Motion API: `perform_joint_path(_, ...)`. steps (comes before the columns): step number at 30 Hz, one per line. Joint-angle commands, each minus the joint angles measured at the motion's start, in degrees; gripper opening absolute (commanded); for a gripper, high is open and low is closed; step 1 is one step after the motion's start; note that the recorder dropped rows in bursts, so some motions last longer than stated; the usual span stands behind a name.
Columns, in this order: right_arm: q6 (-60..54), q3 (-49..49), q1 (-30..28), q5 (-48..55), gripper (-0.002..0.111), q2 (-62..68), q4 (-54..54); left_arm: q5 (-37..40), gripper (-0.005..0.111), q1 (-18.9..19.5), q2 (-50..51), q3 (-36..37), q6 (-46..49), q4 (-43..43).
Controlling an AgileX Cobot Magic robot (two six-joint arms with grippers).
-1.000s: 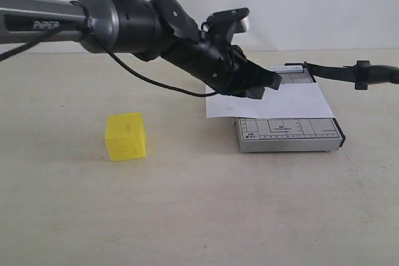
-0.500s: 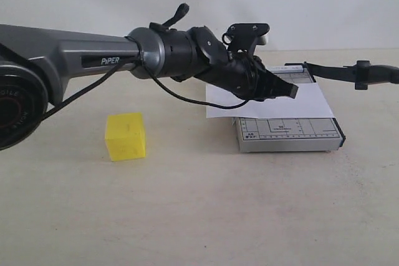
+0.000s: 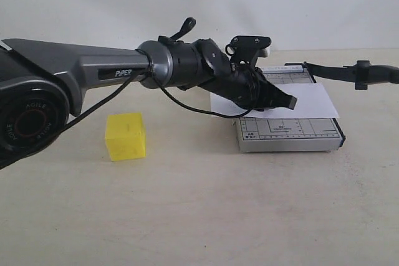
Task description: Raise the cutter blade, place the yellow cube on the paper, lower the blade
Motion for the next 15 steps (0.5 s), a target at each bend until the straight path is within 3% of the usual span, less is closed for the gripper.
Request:
perform_joint_path(1, 0.1, 0.3, 0.1, -0.1, 0.0, -0.1, 0.1, 3.6, 0.004, -0.6, 2.6, -2.2, 0.2, 0.2)
perform_joint_path(15, 0.4, 0.3, 0.1, -0.1, 0.0, -0.1, 0.0, 7.2, 0.004, -1.4, 5.2, -8.6, -0.5, -1.6)
